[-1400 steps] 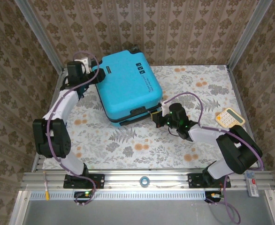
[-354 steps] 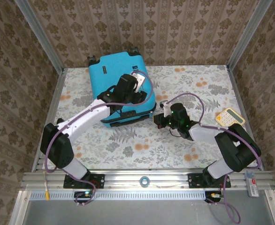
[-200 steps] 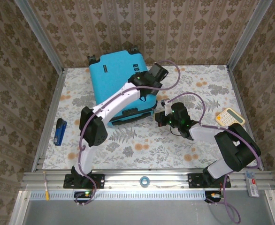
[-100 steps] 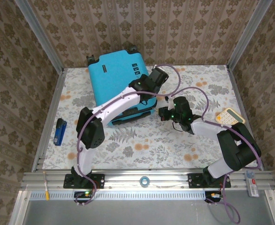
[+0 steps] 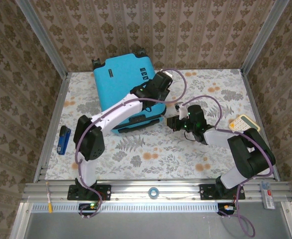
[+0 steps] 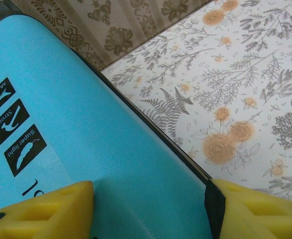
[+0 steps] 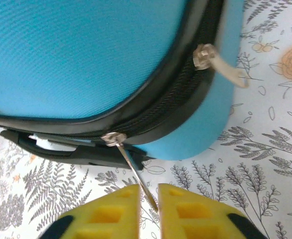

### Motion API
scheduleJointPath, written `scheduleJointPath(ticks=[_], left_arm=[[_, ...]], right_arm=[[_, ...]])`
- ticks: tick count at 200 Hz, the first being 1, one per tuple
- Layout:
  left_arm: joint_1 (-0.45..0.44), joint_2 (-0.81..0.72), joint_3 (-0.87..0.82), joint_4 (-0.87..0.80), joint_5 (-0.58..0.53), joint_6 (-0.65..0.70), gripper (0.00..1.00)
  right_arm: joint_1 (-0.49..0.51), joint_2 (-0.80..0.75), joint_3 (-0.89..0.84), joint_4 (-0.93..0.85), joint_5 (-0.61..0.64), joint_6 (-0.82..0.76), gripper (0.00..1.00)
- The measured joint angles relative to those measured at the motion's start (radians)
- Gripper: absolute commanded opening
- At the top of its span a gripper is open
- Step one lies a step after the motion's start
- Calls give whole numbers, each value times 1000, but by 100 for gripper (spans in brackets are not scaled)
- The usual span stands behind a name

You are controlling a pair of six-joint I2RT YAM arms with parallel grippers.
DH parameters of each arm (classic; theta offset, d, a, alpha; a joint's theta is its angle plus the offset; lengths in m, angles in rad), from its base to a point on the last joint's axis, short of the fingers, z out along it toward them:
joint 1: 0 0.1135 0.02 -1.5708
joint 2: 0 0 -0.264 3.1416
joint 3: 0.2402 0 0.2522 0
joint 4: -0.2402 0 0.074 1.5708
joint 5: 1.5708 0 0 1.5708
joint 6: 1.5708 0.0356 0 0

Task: Pack the luggage

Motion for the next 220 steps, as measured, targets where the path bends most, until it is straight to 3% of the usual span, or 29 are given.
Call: scheduleJointPath(ticks=[82,164,185,220], left_arm=[[13,-25,-16,-18,62,17,60],[14,-25,-12,-26,74,21,60],[18,-26,-11,-31,74,21,60],[19,-27,-9,-37,77,21,60]], right_arm=[[2,68,32,45,-28,-11,39],[19,159,106,48,-98,-29,41],[19,164,111,48,-108,-28,34],[28,169,111,25,-137,-31,5]])
